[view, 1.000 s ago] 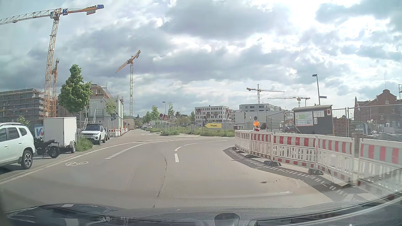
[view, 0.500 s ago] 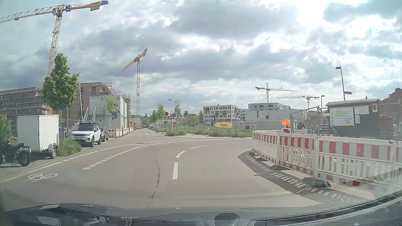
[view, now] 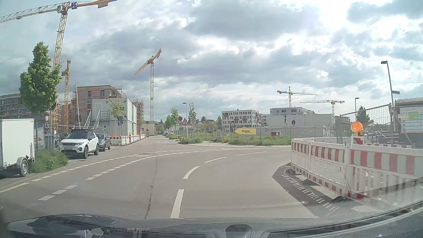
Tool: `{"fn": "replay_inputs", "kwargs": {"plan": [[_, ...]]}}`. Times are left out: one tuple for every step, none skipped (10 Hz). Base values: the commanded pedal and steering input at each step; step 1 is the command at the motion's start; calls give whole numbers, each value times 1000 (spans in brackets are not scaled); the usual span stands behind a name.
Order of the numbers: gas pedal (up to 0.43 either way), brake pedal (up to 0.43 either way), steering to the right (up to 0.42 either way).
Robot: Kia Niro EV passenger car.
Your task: Follow the waypoints while adhering to traffic rules and regulations
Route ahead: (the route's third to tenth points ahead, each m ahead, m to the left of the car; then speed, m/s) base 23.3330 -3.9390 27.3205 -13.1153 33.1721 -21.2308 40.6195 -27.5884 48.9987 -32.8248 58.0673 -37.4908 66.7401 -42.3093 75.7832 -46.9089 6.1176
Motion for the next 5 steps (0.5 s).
{"fn": "replay_inputs", "kwargs": {"plan": [[20,0,-22],[20,0,-8],[20,0,6],[20,0,15],[20,0,20]]}}
